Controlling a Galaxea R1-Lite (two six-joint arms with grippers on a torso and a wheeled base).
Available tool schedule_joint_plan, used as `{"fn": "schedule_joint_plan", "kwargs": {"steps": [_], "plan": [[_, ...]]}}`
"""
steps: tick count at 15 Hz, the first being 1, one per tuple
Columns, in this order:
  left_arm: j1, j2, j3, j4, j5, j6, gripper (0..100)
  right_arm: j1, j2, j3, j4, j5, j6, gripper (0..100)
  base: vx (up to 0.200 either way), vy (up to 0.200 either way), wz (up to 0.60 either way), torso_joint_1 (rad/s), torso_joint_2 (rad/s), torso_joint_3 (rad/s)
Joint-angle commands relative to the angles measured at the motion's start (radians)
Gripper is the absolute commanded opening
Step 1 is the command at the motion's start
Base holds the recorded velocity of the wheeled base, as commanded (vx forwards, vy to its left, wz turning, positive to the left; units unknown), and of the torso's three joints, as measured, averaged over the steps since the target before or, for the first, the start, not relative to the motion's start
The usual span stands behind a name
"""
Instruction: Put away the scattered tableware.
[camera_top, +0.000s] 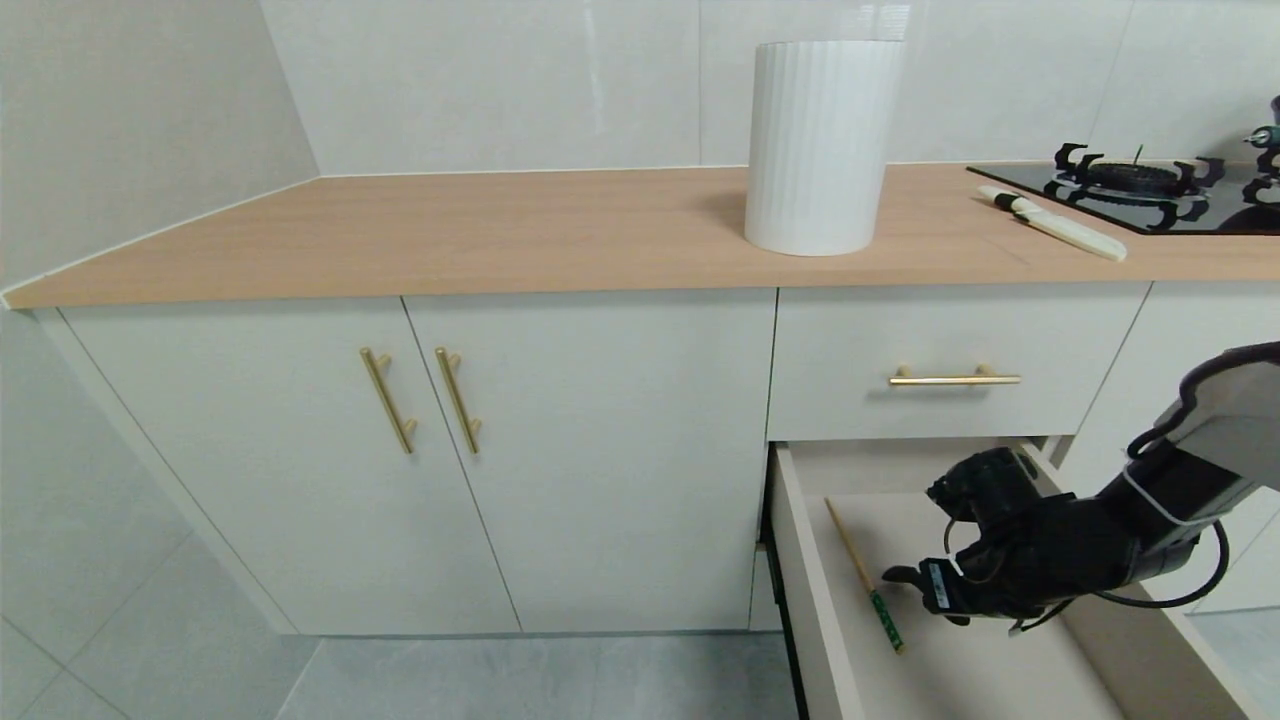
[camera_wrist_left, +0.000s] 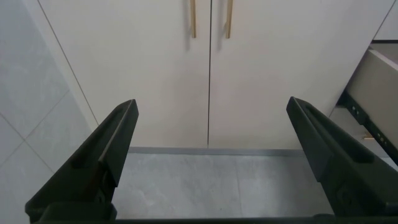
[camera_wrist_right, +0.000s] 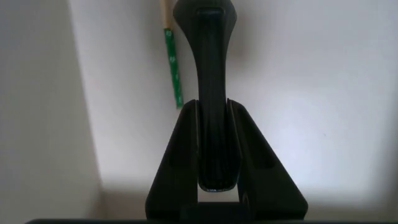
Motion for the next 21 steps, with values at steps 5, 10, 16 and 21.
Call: {"fn": "schedule_joint_plan", "kwargs": {"steps": [5, 10, 16, 21], "plan": [[0.000, 0.001, 0.000, 0.000, 0.000, 0.000, 100, 0.001, 0.150, 0.007, -0.152, -0.071, -0.004, 0, 0.000, 0.000, 0.00, 0.000, 0.00, 0.000], [0.000, 0.001, 0.000, 0.000, 0.000, 0.000, 100, 0.002, 0.187, 0.007, -0.204, -0.117, -0.004, 0, 0.000, 0.000, 0.00, 0.000, 0.00, 0.000], [0.000, 0.001, 0.000, 0.000, 0.000, 0.000, 100, 0.002, 0.186, 0.008, -0.223, -0.128, -0.003, 100, 0.000, 0.000, 0.00, 0.000, 0.00, 0.000], [0.000, 0.001, 0.000, 0.000, 0.000, 0.000, 100, 0.001, 0.023, 0.099, -0.290, -0.126, 0.002, 100, 0.000, 0.000, 0.00, 0.000, 0.00, 0.000]]}}
